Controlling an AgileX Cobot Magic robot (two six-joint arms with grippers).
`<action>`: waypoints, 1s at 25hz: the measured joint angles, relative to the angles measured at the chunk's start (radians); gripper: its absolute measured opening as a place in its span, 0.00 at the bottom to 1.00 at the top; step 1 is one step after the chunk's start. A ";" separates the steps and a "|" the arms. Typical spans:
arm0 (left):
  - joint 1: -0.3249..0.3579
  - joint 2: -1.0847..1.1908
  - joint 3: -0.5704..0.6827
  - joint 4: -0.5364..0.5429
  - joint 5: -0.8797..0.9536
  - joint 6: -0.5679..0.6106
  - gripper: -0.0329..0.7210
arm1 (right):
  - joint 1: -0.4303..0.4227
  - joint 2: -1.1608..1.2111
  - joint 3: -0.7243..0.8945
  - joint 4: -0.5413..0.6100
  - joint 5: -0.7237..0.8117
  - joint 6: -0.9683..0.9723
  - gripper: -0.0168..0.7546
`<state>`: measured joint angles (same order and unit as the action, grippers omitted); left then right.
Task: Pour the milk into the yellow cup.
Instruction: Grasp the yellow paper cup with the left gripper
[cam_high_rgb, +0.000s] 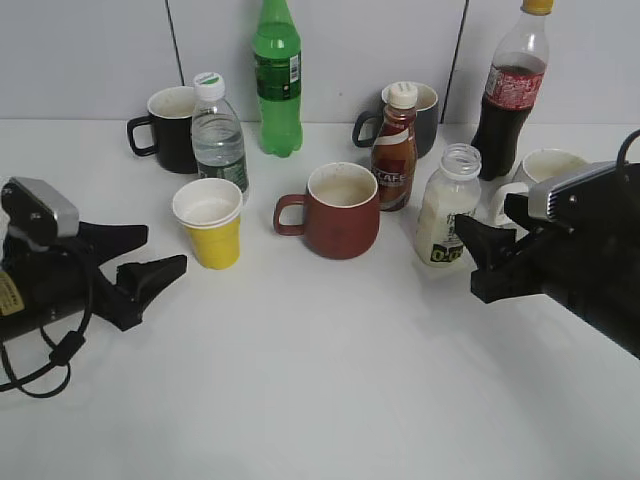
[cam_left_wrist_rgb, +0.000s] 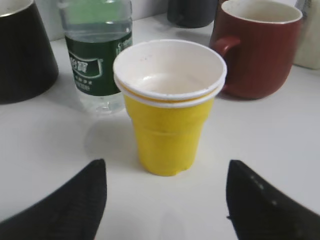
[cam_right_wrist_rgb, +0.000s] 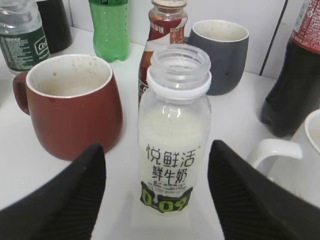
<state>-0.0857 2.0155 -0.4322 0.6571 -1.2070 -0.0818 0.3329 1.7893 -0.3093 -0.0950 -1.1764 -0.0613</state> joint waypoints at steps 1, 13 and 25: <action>0.000 0.024 -0.037 0.028 -0.001 0.000 0.80 | 0.000 0.001 0.000 0.000 -0.001 0.000 0.65; -0.017 0.156 -0.218 0.099 -0.001 -0.057 0.84 | 0.000 0.093 -0.038 -0.002 -0.023 0.000 0.65; -0.123 0.238 -0.381 0.042 0.029 -0.057 0.85 | 0.000 0.104 -0.040 0.005 -0.032 0.000 0.65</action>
<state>-0.2088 2.2536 -0.8127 0.6992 -1.1783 -0.1384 0.3329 1.8935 -0.3491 -0.0901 -1.2083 -0.0611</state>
